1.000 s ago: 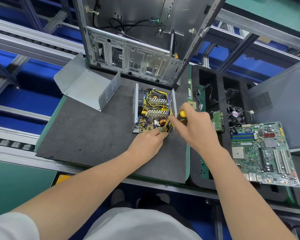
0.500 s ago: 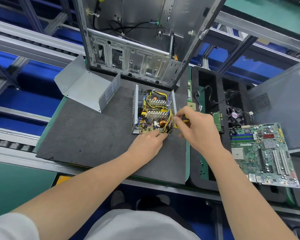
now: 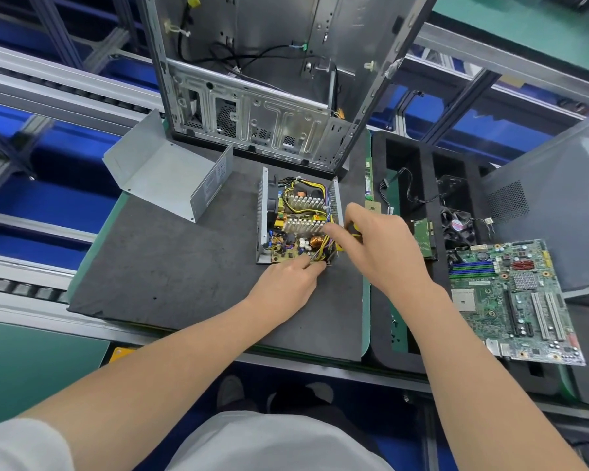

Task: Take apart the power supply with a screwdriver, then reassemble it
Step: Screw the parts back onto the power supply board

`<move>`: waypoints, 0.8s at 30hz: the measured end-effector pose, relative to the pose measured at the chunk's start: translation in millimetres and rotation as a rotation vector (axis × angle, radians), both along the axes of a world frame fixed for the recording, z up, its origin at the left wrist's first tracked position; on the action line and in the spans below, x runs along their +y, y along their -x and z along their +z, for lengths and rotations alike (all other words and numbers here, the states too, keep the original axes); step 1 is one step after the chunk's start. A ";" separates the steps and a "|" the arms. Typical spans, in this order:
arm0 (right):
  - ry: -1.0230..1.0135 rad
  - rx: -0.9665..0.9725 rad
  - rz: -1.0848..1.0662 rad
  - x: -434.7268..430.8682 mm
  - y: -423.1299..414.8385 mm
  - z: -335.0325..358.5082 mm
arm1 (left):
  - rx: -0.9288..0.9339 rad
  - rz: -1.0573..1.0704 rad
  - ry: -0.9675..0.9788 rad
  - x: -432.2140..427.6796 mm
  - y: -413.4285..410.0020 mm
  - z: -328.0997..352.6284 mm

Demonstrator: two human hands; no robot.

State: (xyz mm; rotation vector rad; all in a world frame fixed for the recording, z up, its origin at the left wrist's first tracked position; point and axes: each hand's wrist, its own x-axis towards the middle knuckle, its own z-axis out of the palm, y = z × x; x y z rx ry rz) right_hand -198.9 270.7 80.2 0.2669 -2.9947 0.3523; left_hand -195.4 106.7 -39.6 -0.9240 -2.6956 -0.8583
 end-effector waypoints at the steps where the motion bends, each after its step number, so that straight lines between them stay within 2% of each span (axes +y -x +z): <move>1: 0.045 -0.026 0.017 -0.2 -0.2 0.3 | -0.001 0.001 -0.001 -0.1 0.1 -0.1; 4: 0.124 -0.113 0.106 2.0 -2.1 3.9 | -0.012 0.002 -0.012 -0.3 -0.1 -0.7; 6: 0.063 -0.104 0.130 3.7 -3.0 5.0 | -0.008 -0.008 -0.010 -1.2 -0.3 -1.4; 10: -0.052 -0.057 0.022 7.2 3.1 5.1 | -0.006 -0.016 -0.018 -2.0 -1.3 -1.4; 15: 0.146 -0.207 0.125 6.8 -4.3 4.4 | -0.025 -0.006 -0.021 -3.5 -2.3 -0.8; 21: 0.026 -0.044 0.024 5.6 -7.1 -0.8 | -0.032 -0.010 0.005 -4.2 -3.4 1.4; 24: 0.094 -0.073 0.097 5.2 -8.4 1.1 | -0.030 -0.005 0.017 -4.0 -3.0 1.1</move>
